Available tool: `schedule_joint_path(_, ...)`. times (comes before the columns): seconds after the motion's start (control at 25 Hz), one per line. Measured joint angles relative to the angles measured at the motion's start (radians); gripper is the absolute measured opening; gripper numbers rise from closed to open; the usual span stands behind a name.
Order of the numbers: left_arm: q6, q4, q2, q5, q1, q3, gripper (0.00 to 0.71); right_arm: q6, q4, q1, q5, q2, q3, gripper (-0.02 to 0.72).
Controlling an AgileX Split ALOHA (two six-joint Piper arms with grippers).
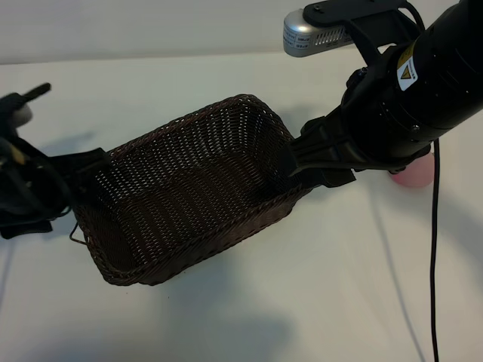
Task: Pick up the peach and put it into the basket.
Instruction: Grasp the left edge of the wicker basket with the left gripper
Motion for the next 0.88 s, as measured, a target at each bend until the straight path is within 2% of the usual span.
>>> schedule_joint_path(0.28,0.017,-0.023,0.079,-0.033,0.001,0.009,0.566,0.000,0.002,0.000,0.000,0.000,0.000,0.552)
schedule_joint_path(0.56,0.019,-0.029,0.111,-0.166,0.001,0.093,0.566,0.000,0.003,0.000,-0.001,0.000,0.000,0.552)
schedule_joint_path(0.88,0.028,-0.049,0.189,-0.235,0.001,0.101,0.566,0.000,0.006,0.000,-0.001,0.000,0.000,0.552)
